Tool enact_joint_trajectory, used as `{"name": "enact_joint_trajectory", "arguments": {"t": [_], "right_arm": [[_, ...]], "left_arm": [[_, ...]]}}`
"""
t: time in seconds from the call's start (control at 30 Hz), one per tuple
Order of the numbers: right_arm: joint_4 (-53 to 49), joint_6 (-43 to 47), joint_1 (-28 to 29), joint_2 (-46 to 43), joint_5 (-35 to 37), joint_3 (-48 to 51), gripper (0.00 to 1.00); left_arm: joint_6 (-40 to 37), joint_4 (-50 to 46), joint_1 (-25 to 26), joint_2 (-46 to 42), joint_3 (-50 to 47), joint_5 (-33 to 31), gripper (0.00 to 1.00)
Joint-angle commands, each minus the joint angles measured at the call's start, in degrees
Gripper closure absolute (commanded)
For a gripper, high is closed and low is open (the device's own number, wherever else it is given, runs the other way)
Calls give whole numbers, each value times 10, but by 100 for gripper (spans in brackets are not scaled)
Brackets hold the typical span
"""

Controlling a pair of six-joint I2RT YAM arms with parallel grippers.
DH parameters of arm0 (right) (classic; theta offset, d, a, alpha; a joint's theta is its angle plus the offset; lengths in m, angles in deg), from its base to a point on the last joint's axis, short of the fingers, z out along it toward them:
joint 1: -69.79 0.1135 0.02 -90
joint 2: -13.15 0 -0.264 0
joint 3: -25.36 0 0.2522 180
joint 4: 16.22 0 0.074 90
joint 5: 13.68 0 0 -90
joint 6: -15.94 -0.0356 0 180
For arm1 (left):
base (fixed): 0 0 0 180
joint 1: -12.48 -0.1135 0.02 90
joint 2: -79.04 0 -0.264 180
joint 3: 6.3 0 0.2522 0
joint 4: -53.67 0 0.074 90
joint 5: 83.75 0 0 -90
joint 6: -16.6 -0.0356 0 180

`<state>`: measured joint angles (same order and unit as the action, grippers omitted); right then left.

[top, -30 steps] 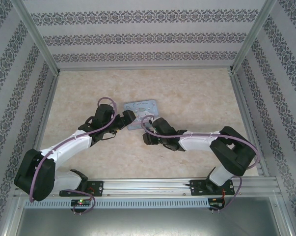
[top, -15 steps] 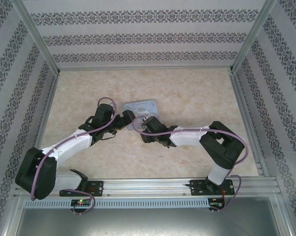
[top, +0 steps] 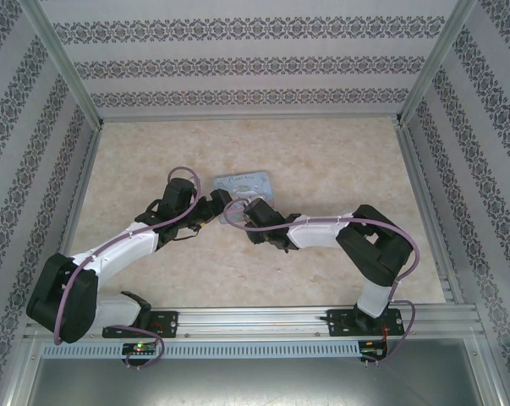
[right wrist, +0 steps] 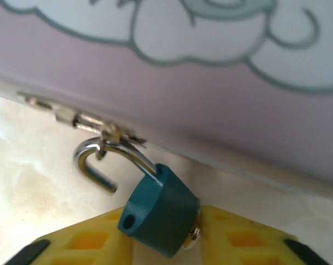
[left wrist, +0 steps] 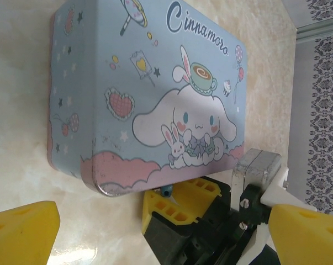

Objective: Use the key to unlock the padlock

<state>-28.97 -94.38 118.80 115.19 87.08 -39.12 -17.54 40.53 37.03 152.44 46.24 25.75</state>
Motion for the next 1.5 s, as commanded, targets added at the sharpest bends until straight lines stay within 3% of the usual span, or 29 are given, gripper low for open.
{"name": "enact_joint_trajectory", "arguments": {"t": [0.0,0.17,0.4,0.67,0.93,1.47], "right_arm": [[-7,3,6,3,8,-9,75],[-6,1,5,-14,4,6,89],[3,-17,-3,-32,-19,24,100],[29,-66,-20,-57,-85,38,100],[60,-133,-35,-61,-131,54,100],[145,-295,-41,-48,-140,92,100]], "left_arm": [[-10,2,-10,3,6,7,3],[-26,-11,-12,7,16,4,3],[-78,-80,-12,21,57,-30,3],[-137,-158,-7,64,108,-75,3],[-161,-169,2,119,131,-114,3],[-155,-164,17,163,127,-142,2]]}}
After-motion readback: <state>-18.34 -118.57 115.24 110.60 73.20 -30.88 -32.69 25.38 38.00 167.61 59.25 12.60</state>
